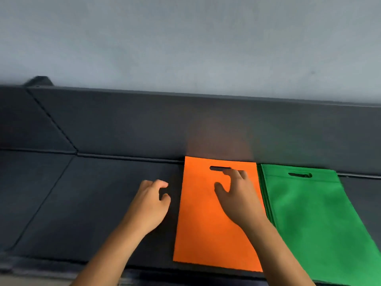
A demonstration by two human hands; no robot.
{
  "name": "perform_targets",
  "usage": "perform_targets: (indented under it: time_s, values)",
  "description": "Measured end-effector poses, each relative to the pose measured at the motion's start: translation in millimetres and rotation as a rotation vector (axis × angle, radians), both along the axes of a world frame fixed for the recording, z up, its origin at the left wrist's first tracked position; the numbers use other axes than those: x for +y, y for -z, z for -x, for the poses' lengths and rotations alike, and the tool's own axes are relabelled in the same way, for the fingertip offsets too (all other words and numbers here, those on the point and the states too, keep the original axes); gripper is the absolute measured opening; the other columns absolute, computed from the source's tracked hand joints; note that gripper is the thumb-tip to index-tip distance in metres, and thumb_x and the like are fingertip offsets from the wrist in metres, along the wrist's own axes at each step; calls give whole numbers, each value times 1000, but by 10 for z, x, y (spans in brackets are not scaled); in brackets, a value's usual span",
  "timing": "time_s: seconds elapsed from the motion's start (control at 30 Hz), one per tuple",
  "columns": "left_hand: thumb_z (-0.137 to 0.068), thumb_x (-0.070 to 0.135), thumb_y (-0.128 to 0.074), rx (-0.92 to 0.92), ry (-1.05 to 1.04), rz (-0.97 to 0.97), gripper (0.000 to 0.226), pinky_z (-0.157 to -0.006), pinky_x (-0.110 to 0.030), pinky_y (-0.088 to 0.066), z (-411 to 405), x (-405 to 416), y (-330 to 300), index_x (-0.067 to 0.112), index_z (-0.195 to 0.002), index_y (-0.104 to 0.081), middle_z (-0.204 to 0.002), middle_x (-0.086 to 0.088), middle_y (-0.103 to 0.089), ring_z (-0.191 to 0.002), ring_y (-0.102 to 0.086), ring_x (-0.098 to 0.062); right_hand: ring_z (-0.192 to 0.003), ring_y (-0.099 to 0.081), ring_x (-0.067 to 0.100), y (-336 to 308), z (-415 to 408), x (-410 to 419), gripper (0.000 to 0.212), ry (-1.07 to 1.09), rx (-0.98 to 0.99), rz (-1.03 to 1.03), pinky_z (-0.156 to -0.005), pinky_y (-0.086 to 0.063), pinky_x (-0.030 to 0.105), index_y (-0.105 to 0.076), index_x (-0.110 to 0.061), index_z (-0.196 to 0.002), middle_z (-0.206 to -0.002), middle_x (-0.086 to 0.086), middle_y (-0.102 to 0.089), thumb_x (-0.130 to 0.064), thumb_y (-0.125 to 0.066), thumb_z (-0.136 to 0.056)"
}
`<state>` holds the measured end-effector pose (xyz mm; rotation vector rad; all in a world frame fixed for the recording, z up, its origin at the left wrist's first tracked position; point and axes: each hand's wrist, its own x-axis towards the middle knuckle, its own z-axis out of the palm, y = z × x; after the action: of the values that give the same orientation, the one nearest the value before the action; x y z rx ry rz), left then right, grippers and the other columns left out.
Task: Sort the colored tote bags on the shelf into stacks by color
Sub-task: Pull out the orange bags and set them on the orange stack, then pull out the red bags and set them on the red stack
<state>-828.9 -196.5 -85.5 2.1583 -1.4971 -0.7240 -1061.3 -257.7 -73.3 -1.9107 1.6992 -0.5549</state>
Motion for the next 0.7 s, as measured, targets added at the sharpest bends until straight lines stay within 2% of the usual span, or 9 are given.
perform_targets:
  time_s: [0.1,0.17,0.3,0.37,0.43,0.47,0.6,0.7]
  values:
    - [-105,29,-52,13,-113,36,29,-71,-11,-41,-325,272,-71,32,-133,-57,-132,11,-45,-100,-56,2,-123,-59,18,4,-513,-3,42,-182,-100,-44,-98,-44,27,-59,-18,-143,-138,-1,-54,-29,-64,-102]
    - [-104,28,-53,40,-202,73,25,-74,-12,-43,-566,503,-114,34,-127,-59,-127,14,-45,-101,-55,5,-117,-60,14,39,-897,75,36,-295,-129,-70,-97,-41,21,-62,-17,-137,-130,-3,-56,-26,-65,-102]
    - [-102,24,-56,51,-409,141,21,-82,-14,-43,-1219,1149,-181,34,-119,-63,-121,15,-49,-101,-56,5,-110,-60,7,40,-1775,423,29,-507,-171,-101,-105,-46,25,-66,-18,-129,-123,-5,-58,-23,-68,-100]
    - [-101,20,-57,55,-502,176,21,-83,-11,-39,-1574,1508,-213,32,-117,-64,-119,12,-51,-100,-58,3,-104,-58,-2,-12,-2157,652,27,-601,-185,-141,-99,-47,20,-63,-22,-129,-124,-8,-56,-26,-66,-103]
    - [-101,17,-58,51,-588,207,21,-82,-7,-38,-1967,1927,-264,29,-115,-66,-116,11,-53,-100,-58,2,-108,-55,-9,-71,-2589,923,26,-684,-196,-184,-89,-43,8,-60,-26,-131,-127,-13,-54,-30,-62,-105]
    - [-100,15,-58,41,-624,230,21,-82,-6,-38,-2170,2132,-296,29,-114,-66,-114,11,-54,-99,-58,2,-109,-53,-11,-94,-2814,1056,26,-713,-210,-200,-86,-42,7,-59,-28,-132,-128,-14,-54,-31,-61,-106]
    - [-97,12,-60,-4,-730,300,22,-79,-9,-40,-2928,2908,-365,29,-108,-67,-108,9,-57,-93,-58,3,-109,-54,-11,-197,-3717,1634,23,-778,-260,-237,-89,-42,11,-58,-30,-130,-128,-15,-53,-29,-60,-107]
    - [-98,14,-61,-61,-756,312,24,-78,-13,-42,-3409,3432,-322,37,-105,-63,-108,12,-57,-94,-57,6,-107,-58,-6,-234,-4336,2054,20,-797,-309,-248,-93,-47,15,-59,-31,-123,-127,-12,-55,-25,-62,-105]
